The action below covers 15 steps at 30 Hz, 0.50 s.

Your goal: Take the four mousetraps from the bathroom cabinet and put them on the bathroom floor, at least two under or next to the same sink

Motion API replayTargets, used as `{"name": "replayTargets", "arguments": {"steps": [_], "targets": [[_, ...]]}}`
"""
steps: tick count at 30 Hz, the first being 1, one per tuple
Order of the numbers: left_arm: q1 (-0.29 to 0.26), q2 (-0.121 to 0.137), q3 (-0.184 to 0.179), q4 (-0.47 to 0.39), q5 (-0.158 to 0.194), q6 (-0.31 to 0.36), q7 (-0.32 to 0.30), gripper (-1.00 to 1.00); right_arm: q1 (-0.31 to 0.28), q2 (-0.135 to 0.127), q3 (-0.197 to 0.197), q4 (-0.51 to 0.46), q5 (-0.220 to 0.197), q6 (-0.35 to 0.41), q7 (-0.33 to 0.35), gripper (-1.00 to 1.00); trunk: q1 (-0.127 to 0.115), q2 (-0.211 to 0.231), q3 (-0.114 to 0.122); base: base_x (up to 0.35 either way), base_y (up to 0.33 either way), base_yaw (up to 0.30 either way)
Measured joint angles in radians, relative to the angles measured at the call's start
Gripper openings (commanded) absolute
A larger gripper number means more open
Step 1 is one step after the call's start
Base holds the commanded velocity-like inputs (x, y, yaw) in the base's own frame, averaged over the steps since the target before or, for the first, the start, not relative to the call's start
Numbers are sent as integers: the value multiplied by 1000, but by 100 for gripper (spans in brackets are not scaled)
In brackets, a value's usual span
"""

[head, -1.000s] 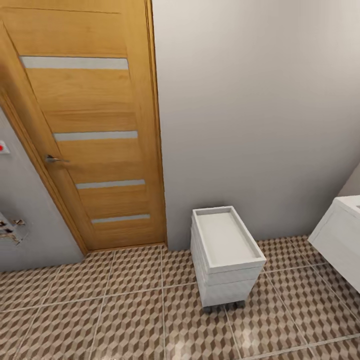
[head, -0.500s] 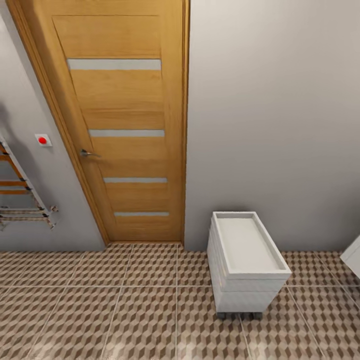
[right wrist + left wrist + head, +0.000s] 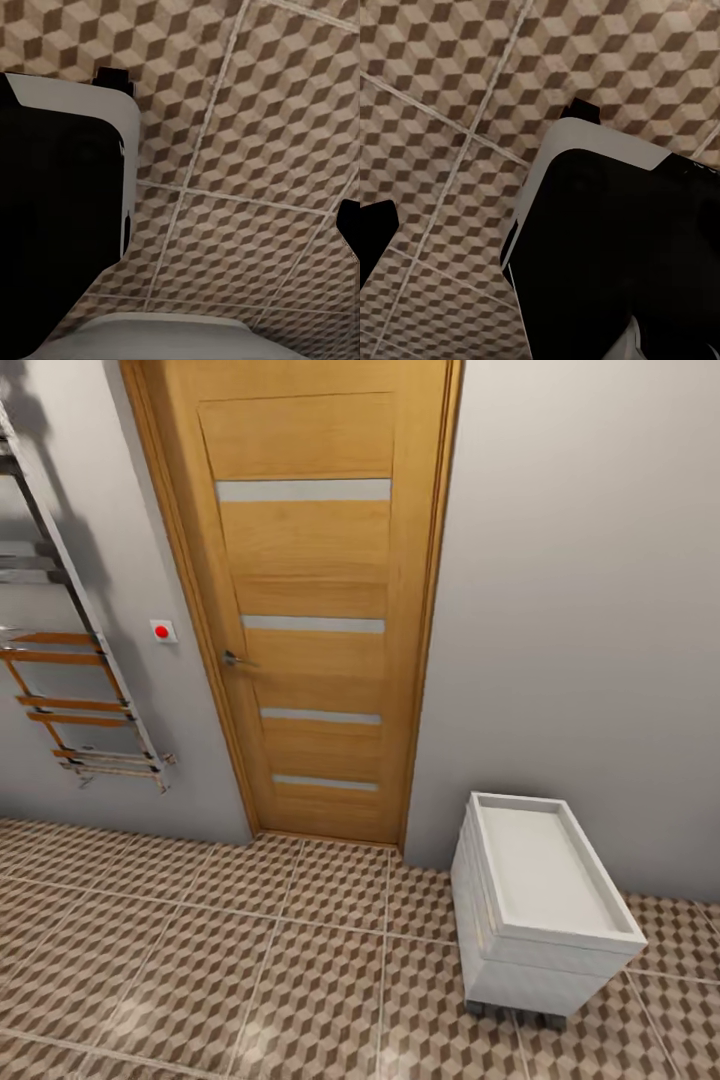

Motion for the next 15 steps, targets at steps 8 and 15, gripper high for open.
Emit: {"name": "replayTargets", "arguments": {"steps": [8,15], "targets": [[0,0,0,0,0,0,0,100,0,1,0,0,0,0,0,100,0,0,0,0,220,294],[0,0,0,0,0,0,0,100,0,1,1,0,0,-1,-1,100,0,0,0,0,118,294]]}}
